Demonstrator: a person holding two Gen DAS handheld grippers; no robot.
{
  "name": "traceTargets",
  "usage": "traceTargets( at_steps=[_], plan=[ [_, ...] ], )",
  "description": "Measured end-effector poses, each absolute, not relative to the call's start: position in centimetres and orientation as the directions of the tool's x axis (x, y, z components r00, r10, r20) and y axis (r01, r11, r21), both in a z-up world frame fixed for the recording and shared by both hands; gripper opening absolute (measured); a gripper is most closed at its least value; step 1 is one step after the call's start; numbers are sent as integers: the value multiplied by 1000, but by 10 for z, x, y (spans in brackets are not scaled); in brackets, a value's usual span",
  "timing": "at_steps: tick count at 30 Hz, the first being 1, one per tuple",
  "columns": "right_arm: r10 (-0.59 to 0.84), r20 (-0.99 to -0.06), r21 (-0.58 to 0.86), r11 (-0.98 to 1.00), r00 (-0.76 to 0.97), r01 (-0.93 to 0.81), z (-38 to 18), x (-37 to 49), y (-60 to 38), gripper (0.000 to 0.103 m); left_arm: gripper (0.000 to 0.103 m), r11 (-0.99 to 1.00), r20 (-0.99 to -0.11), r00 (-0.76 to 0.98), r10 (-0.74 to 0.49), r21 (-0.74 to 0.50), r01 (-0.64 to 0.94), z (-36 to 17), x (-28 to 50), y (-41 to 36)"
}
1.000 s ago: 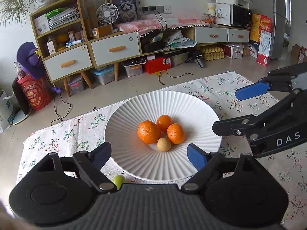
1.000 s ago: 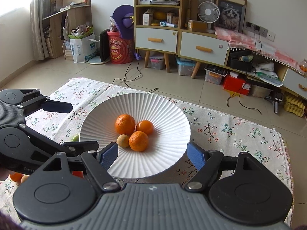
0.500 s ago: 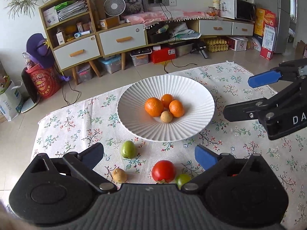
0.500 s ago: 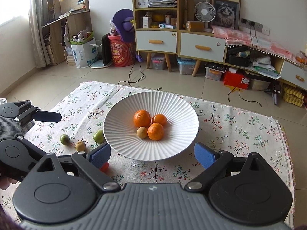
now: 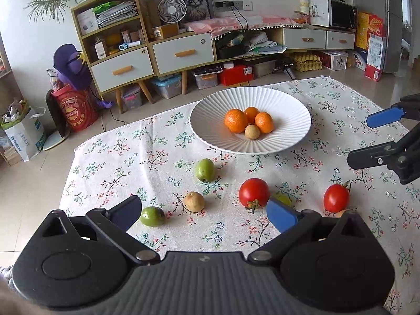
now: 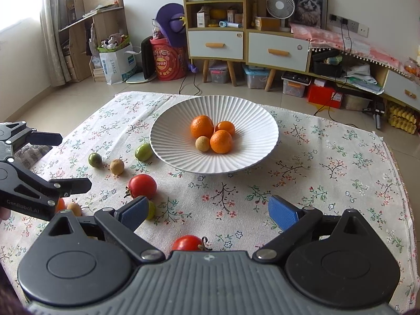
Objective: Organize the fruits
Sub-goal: 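Withdraw both open grippers from the bowl toward the remaining fruit, then close the left gripper on a yellow-green tomato while the right gripper grasps a tan fruit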
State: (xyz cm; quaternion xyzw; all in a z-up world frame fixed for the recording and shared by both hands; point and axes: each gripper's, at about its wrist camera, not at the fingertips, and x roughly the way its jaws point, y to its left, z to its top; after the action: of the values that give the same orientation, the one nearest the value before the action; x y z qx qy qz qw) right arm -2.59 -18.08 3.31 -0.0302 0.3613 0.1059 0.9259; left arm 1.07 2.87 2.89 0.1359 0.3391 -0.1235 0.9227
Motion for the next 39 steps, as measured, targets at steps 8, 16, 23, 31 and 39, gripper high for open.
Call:
traceTargets(
  at_steps=[8, 16, 23, 31, 39],
  plan=[
    [191, -692, -39, 953, 696, -300, 7, -53, -171, 97, 99, 953, -677, 726, -121, 127, 276, 12, -7, 56],
    [181, -715, -28, 958, 675, -287, -11, -65, -179, 97, 99, 940, -703, 690, -171, 93, 327, -2, -27, 51],
    [212, -718, -9, 950, 663, -313, -15, -72, -176, 87, 93, 908, -713, 642, -281, 18, 418, -1, -44, 36],
    [268, -740, 51, 937, 617, -346, -18, -71, -166, 60, 66, 881, -770, 556, -313, -16, 473, -16, -47, 24],
    [268, -755, 43, 931, 598, -363, -17, -71, -153, 51, 53, 915, -786, 538, -304, -83, 395, -23, -37, 33]
  ],
)
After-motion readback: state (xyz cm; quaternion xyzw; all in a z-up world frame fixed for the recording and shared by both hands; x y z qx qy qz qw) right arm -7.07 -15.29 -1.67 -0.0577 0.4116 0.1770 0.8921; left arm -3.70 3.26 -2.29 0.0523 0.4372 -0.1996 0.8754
